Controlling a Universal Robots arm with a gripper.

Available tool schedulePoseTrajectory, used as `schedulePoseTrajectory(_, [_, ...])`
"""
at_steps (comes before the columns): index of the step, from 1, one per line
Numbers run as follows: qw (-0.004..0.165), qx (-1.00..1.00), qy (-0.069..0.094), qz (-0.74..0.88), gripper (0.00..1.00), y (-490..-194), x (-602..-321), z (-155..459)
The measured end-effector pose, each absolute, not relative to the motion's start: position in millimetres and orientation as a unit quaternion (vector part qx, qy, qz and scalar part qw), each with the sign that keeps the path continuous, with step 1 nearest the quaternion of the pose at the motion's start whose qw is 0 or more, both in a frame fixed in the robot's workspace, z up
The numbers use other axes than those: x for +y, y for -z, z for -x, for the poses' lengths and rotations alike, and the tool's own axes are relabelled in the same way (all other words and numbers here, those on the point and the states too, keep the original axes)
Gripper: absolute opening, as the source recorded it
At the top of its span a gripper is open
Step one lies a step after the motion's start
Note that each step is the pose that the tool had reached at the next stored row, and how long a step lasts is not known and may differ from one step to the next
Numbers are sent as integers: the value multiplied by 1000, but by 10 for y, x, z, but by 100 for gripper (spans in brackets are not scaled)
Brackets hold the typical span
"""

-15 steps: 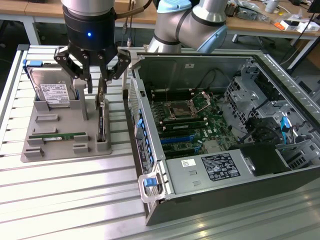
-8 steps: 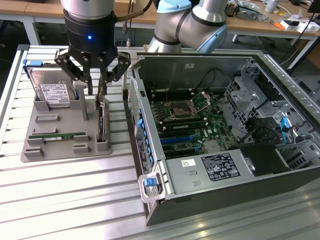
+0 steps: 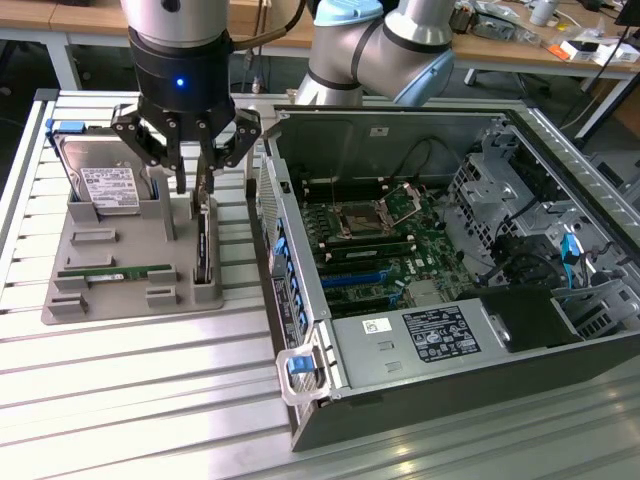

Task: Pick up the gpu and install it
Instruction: 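Pick up the gpu and move the gpu toward the slot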

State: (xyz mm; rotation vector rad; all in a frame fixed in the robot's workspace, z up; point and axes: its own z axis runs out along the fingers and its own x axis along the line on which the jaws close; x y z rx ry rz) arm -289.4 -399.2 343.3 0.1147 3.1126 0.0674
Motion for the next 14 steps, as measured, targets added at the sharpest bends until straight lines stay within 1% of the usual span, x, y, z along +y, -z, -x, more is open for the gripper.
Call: schedulePoseTrajectory(14, [13, 999, -22, -37, 36, -3341, -3991, 2894])
